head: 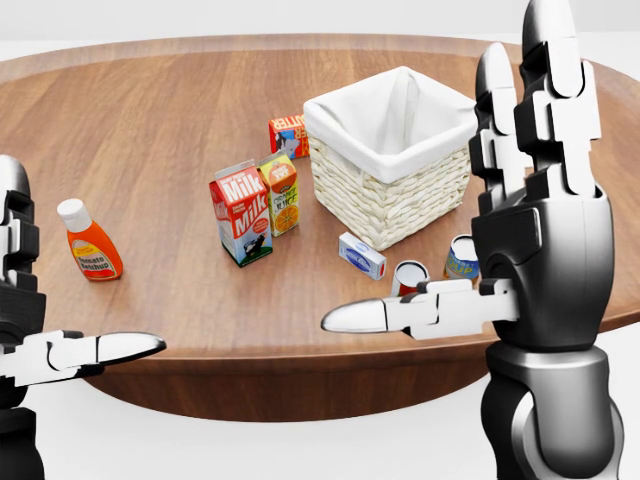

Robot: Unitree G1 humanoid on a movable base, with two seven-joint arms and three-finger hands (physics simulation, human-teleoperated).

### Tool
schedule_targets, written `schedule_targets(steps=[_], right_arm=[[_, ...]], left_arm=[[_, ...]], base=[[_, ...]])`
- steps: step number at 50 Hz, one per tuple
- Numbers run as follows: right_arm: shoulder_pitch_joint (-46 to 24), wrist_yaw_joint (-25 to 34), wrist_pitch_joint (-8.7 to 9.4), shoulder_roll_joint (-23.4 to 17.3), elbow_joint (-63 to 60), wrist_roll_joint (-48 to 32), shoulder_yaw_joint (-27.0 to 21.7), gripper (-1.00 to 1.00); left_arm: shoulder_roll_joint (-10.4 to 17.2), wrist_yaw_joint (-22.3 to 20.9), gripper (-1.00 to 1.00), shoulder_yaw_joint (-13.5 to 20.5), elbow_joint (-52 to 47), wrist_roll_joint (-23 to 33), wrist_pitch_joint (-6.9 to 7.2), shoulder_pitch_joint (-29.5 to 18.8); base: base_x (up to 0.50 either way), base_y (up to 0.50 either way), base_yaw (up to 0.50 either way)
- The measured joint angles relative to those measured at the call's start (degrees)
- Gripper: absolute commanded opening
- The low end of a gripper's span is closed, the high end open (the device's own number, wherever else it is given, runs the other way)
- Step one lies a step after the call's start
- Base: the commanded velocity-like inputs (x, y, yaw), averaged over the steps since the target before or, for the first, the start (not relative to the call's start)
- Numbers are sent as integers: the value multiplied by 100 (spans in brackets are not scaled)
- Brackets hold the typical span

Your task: Pick up the orange juice, and put it in the basket.

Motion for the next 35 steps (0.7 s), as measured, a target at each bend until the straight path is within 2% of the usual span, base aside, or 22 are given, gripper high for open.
schedule_targets(steps=[18, 35], right_arm=[[36, 104, 0, 26, 32, -181, 73, 100], [103, 160, 0, 39, 61, -263, 103, 100]], left_arm=[[7, 14, 100, 13, 16, -17, 0, 3], [9, 6, 100, 8, 46, -15, 0, 0]], base=[[2, 0, 0], [47, 0, 0]])
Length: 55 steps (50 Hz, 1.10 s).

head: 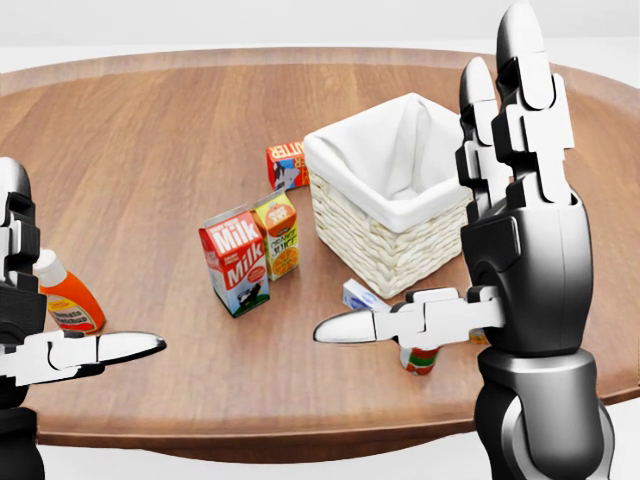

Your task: Pick up the orange juice, and put it in the basket.

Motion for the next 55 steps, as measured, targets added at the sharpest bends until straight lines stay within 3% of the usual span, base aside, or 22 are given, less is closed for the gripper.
schedule_targets(steps=[20, 42, 55], right_arm=[[25, 44, 0, 18, 8, -62, 58, 100], [145, 192, 0, 23, 43, -221, 141, 100], [240, 282, 0, 34, 48, -216, 167, 100]], left_arm=[[-4, 3, 100, -10, -45, 0, 0, 5], [-5, -12, 100, -5, -79, 2, 0, 18], [-2, -12, 100, 2, -92, -4, 0, 14]], base=[[50, 2, 0], [33, 44, 0], [50, -2, 0]])
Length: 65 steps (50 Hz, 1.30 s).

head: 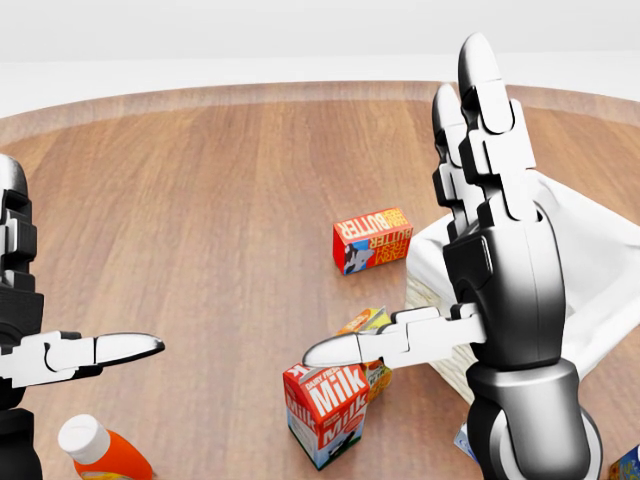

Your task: Pick up the orange juice, and put it in the basket.

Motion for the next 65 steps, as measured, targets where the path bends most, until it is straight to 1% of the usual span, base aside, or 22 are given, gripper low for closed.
schedule_targets(steps=[12, 18, 23, 30, 35, 42, 50, 56, 62, 65], right_arm=[[28, 19, 0, -2, 35, -7, 11, 100], [4, -3, 0, -4, 99, -81, 13, 100], [-121, -18, 0, -32, 190, -336, 25, 100], [-430, 151, 0, -58, 240, -787, 17, 100], [-793, 268, 0, -119, 313, -1081, -74, 100], [-1570, 604, 0, -317, 691, -1504, -223, 100], [-2703, 1305, 0, -547, 1556, -2330, -207, 100], [-3565, 1606, 0, -667, 2698, -2862, -285, 100], [-4571, 1561, -4, -816, 4235, -3126, -361, 100], [-5096, 1472, -99, -894, 5138, -3273, -359, 100]], left_arm=[[-3, 0, 100, -3, -7, -1, 0, 4], [-4, 1, 100, -3, -8, -1, 0, 4], [-4, 1, 100, -3, -8, -2, 0, 4], [-4, 2, 100, -3, -8, -2, 0, 4], [-4, 4, 100, -3, 1, -1, 0, 1], [-5, 8, 100, 0, -12, -10, 0, 3], [-4, 13, 100, 3, -16, -17, 0, 0], [-2, 13, 100, 9, 8, -25, 0, -10], [1, 18, 100, 11, 22, -32, 0, -18], [2, 21, 100, 13, 20, -38, 0, -19]], base=[[49, -7, 0], [0, 0, 0], [0, 0, 0], [0, 0, 0], [0, 0, 0], [0, 0, 0], [0, 0, 0], [0, 0, 0], [0, 0, 0], [0, 0, 0]])
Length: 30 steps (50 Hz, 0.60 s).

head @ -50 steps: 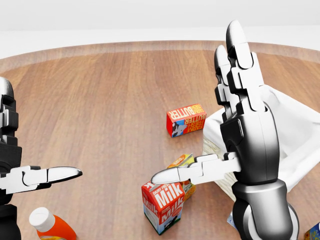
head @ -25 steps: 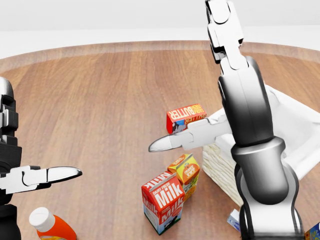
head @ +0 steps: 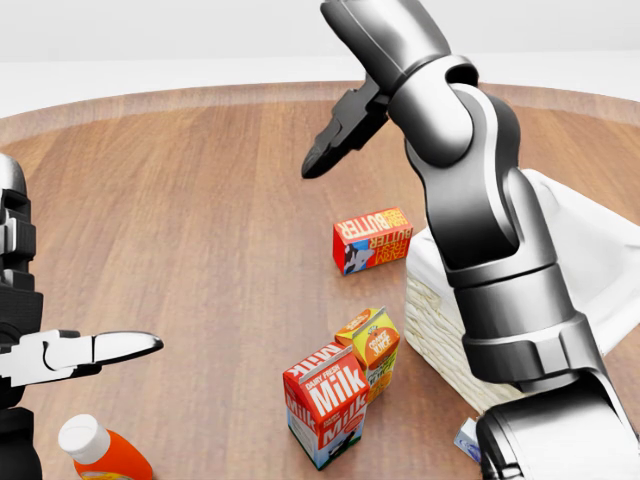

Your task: Pick up the orange juice, and put it in the basket.

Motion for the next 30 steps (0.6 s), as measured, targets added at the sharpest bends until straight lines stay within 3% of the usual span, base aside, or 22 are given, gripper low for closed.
schedule_targets(steps=[12, 30], right_arm=[[-1758, -303, -877, -203, 3234, -815, 133, 100], [-2694, -239, -901, -95, 5284, -2007, 239, 100]], left_arm=[[5, 12, 100, 9, 1, -20, 0, -13], [11, 27, 100, 14, 12, -32, 0, -25]], base=[[0, 0, 0], [0, 0, 0]])
